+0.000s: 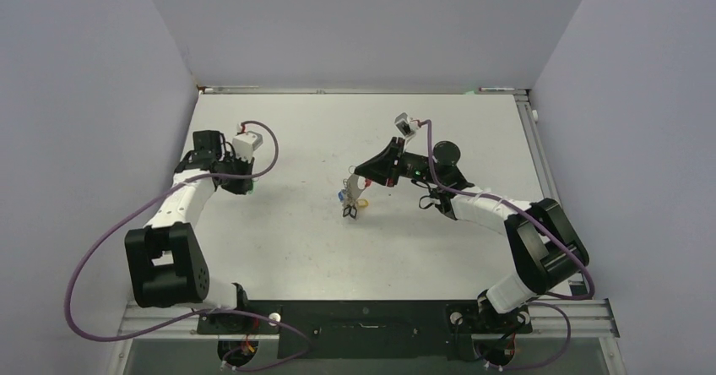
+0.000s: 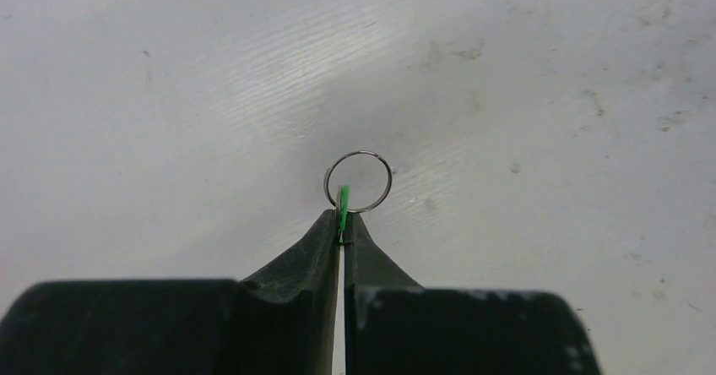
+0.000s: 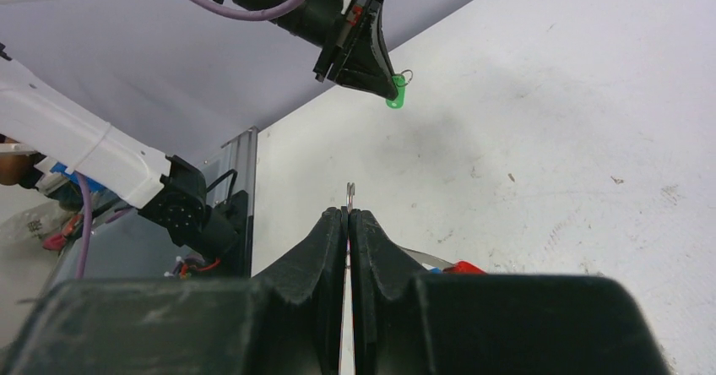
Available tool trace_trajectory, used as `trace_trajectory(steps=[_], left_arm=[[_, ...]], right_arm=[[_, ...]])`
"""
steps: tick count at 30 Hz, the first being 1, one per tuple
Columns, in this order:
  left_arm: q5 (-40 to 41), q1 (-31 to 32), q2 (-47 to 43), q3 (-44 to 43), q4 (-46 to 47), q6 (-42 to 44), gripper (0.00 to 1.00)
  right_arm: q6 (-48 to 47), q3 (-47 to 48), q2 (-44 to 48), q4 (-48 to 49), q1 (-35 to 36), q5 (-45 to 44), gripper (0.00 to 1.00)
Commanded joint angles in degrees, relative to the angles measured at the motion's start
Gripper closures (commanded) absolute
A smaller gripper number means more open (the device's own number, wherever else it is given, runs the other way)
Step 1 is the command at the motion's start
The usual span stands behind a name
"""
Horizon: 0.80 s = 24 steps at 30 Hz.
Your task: Remove the keys from the keyring
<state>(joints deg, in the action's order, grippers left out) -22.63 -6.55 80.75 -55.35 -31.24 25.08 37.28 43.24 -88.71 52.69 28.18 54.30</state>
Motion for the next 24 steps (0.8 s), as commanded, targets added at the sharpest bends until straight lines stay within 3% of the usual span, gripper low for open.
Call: trace_trajectory(steps=[1, 5, 8, 16, 22, 24], left_arm=[[12.2, -0.8, 4.2, -4.9, 0.6, -1.6, 1.0], [14.0, -2.3, 12.0, -9.8, -5.3, -1.1, 1.0], [11.1, -6.5, 20.0, -14.3, -9.5, 0.0, 1.0], [5.3, -7.7, 28.7, -17.2, -12.9, 2.5, 0.98], [5.0, -7.8, 29.0, -16.6, -11.1, 1.9, 0.76], [5.6, -7.8, 27.9, -16.6, -10.8, 1.7, 0.63]], right_arm=[[-3.6, 0.3, 3.0, 0.5, -0.2, 1.2, 0.95], [-4.6, 0.3, 2.8, 0.2, -0.2, 1.2, 0.95], [-4.7, 0.1, 2.8, 0.1, -0.2, 1.4, 0.95], [-4.6, 0.0, 2.6, 0.1, -0.1, 1.4, 0.95], [-3.7, 0.2, 1.9, 0.7, -0.1, 1.4, 0.95], [-3.6, 0.3, 1.8, 0.9, -0.1, 1.3, 0.95]])
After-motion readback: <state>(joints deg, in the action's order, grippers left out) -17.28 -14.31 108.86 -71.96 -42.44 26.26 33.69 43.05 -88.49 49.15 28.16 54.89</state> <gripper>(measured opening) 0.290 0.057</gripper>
